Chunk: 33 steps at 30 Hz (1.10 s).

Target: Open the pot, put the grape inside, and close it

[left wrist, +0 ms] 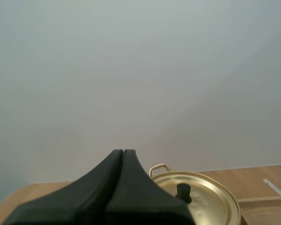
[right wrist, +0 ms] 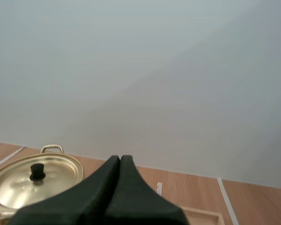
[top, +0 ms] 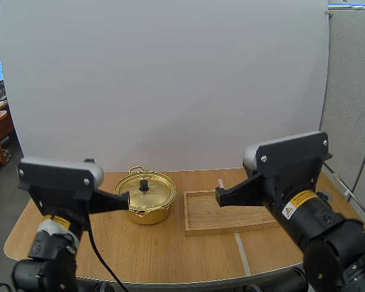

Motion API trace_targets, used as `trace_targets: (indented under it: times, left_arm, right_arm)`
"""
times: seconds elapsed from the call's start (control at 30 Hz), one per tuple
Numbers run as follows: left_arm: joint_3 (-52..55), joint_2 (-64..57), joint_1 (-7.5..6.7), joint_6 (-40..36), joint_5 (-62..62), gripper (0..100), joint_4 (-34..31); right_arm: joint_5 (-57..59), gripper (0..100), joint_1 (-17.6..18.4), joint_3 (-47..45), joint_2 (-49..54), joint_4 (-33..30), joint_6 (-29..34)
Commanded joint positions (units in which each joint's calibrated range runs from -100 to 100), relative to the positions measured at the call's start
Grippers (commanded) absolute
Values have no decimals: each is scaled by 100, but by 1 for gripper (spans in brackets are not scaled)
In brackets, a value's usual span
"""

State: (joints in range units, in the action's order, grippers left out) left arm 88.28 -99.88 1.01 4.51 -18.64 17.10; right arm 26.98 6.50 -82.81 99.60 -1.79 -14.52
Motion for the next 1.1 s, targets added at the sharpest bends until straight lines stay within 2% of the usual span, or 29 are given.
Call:
trace_targets:
  times: [0.0,0.17,0.37,0.5,0.83,0.97,1.07]
  left_arm:
    - [855,-12,11,-187,921,0,23]
    - [1172,-12,11,-403,921,0,23]
    - [1172,-12,11,-403,262,0,65]
    - [1172,-12,11,-411,-917,0,89]
    - [1172,-12,11,-512,-1316,0,200]
    - [1172,-12,11,-241,-1342,0,177]
    - [1172,-12,11,-309,-1377,0,202]
  right_arm:
    - [-650,0,-26,-802,40,-68,-3]
    - [-721,0,-26,-1719,40,-68,-3]
    - [-46,0,-149,-1719,40,179,-3]
    - [421,0,-277,-1719,40,391,-3]
    - [421,0,-333,-1719,40,407,-3]
    - [421,0,-333,-1719,40,407,-3]
    - [421,0,-333,-1719,40,407,-3]
